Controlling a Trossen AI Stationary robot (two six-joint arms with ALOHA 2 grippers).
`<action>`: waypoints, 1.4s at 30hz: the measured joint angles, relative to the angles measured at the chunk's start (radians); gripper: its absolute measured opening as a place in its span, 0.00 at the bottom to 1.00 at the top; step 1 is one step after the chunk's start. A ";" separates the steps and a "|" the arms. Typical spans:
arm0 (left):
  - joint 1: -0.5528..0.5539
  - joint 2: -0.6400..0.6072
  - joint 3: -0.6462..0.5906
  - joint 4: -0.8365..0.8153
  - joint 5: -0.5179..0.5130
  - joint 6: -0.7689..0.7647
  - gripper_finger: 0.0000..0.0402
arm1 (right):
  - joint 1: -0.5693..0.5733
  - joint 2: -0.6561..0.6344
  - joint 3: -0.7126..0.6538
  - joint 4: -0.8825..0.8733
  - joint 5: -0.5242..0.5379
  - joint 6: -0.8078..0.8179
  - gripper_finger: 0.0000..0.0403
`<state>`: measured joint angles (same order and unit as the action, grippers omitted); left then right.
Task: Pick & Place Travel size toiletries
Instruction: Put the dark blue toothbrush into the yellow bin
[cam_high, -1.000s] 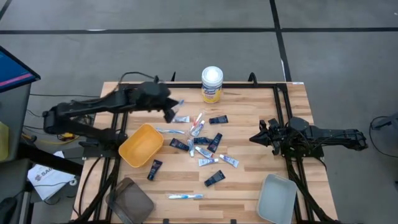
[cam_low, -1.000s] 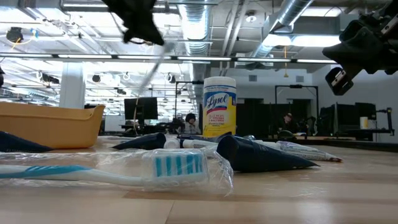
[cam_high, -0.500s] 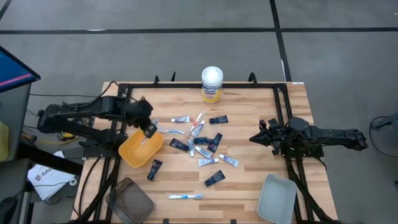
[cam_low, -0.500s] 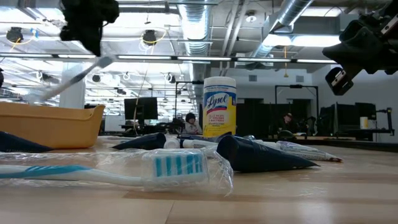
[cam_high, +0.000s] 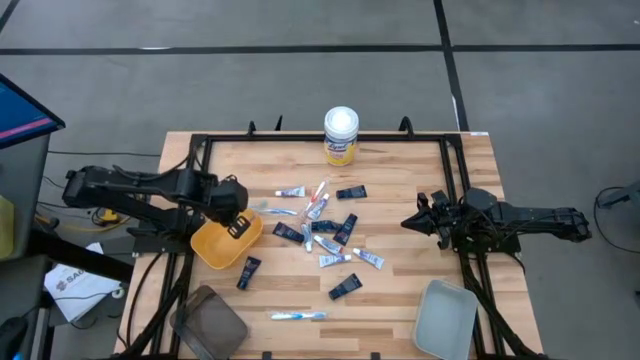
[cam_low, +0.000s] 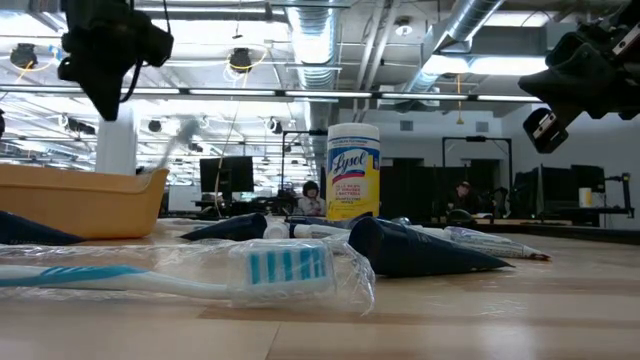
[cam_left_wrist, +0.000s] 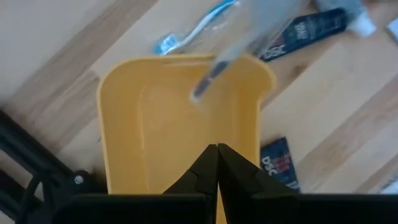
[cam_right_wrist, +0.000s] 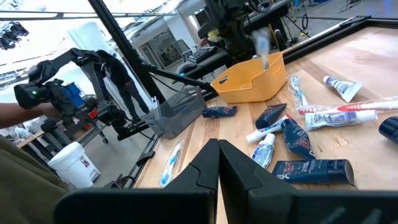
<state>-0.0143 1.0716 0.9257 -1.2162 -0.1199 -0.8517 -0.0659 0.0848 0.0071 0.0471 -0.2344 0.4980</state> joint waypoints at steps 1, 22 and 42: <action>0.000 0.001 -0.007 -0.001 0.008 -0.002 0.00 | 0.000 0.000 0.000 0.000 0.000 0.000 0.00; 0.009 0.019 -0.013 0.546 -0.097 0.388 0.33 | 0.000 0.000 0.000 0.000 0.000 0.000 0.00; 0.060 0.128 -0.156 0.565 -0.127 0.377 0.69 | 0.000 0.000 0.000 0.000 0.000 0.000 0.00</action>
<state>0.0456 1.1996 0.7702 -0.6514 -0.2467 -0.4751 -0.0659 0.0845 0.0067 0.0467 -0.2344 0.4980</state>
